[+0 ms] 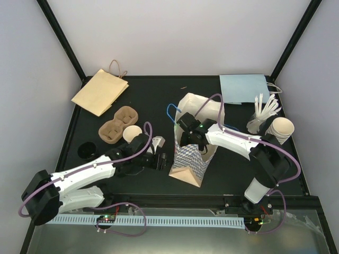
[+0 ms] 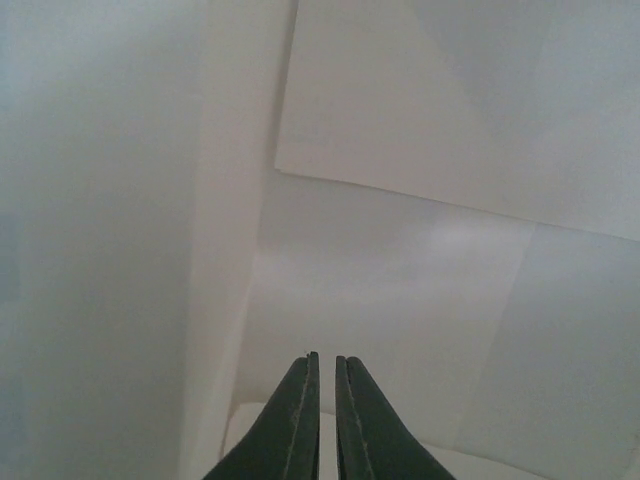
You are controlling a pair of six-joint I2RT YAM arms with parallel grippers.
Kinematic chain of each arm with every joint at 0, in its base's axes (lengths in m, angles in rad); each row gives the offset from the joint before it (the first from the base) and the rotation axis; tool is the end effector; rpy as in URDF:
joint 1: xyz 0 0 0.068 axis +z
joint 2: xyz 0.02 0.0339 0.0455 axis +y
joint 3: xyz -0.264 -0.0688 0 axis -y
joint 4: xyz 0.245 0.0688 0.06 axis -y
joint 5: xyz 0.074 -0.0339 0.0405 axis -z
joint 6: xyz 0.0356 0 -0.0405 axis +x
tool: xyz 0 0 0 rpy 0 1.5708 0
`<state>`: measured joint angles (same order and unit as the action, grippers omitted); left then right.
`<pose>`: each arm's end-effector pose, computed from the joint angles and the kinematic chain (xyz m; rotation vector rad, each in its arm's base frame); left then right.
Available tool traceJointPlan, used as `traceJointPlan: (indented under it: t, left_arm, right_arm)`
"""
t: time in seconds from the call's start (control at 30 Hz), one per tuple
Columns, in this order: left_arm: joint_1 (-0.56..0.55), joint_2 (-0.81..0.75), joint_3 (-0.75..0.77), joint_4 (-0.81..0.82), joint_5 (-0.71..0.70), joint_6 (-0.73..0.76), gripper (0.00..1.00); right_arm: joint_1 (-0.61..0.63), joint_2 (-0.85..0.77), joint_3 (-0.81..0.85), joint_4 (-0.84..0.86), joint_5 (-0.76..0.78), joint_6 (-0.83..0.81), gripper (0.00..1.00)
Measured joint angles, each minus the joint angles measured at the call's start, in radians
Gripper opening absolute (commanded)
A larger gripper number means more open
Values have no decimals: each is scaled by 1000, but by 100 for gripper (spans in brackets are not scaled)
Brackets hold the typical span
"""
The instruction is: Pack the takeout coffee
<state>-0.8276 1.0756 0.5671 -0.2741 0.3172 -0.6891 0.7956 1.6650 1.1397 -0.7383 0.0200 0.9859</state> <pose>0.1368 -0.1652 0.2029 0.3502 2.5654 -1.0388 0.2245 0.2281 0.2009 0.2814 2.9009 0.3325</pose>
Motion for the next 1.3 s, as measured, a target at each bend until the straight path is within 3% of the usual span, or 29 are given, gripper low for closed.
traceJointPlan:
  t: [0.27, 0.33, 0.4, 0.43, 0.67, 0.9, 1.3]
  left_arm:
    - [-50, 6, 0, 78, 52, -36, 62]
    - [-53, 5, 0, 85, 53, -38, 62]
    - [-53, 0, 0, 84, 50, -37, 62]
    - [-53, -5, 0, 80, 45, -37, 63]
    - [-51, -97, 53, -29, -53, 4, 67]
    - [-30, -283, 89, -103, -210, 68, 71]
    - [86, -337, 207, -183, -259, 156, 84]
  right_arm:
    - [-23, -88, -108, 31, -23, 18, 13]
    - [-30, -98, -132, 37, -23, 24, 42]
    - [-34, -98, -150, 45, -26, 34, 84]
    - [-35, -98, -154, 48, -26, 40, 98]
    - [-35, -100, -151, 45, -22, 44, 100]
    - [-35, -105, -68, -1, 25, 13, 100]
    - [-35, -145, 129, 0, 18, -253, 100]
